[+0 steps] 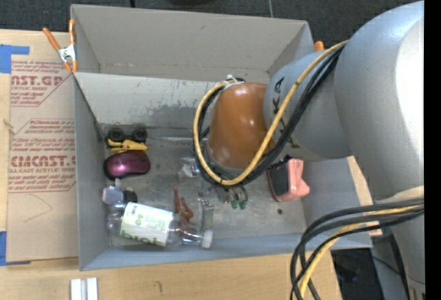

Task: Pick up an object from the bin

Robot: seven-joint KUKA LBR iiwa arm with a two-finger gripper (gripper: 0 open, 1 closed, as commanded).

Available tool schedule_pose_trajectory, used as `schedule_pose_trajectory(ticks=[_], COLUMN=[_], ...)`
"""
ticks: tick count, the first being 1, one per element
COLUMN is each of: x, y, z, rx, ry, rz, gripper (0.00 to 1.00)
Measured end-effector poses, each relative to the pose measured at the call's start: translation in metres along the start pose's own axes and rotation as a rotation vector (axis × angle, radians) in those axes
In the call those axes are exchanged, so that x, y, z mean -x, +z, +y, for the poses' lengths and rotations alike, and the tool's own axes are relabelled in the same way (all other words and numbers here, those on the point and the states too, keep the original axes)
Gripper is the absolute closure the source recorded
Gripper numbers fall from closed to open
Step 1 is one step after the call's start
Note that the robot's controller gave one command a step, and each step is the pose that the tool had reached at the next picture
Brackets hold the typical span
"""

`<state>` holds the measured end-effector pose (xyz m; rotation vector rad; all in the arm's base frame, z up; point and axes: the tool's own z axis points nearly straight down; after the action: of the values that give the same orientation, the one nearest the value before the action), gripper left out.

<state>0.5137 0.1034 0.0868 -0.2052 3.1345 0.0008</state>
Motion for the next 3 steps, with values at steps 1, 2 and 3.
schedule_pose_trajectory(ticks=[1,2,3], x=[-0.030,-0.030,-0.025], y=[0.015,0.015,-0.034], z=[-0.017,-0.017,-0.019], rx=[0.001,0.001,0.000], ry=[0.254,0.254,0.249], rz=[-0.010,-0.010,0.007], gripper=[1.00,1.00,1.00])
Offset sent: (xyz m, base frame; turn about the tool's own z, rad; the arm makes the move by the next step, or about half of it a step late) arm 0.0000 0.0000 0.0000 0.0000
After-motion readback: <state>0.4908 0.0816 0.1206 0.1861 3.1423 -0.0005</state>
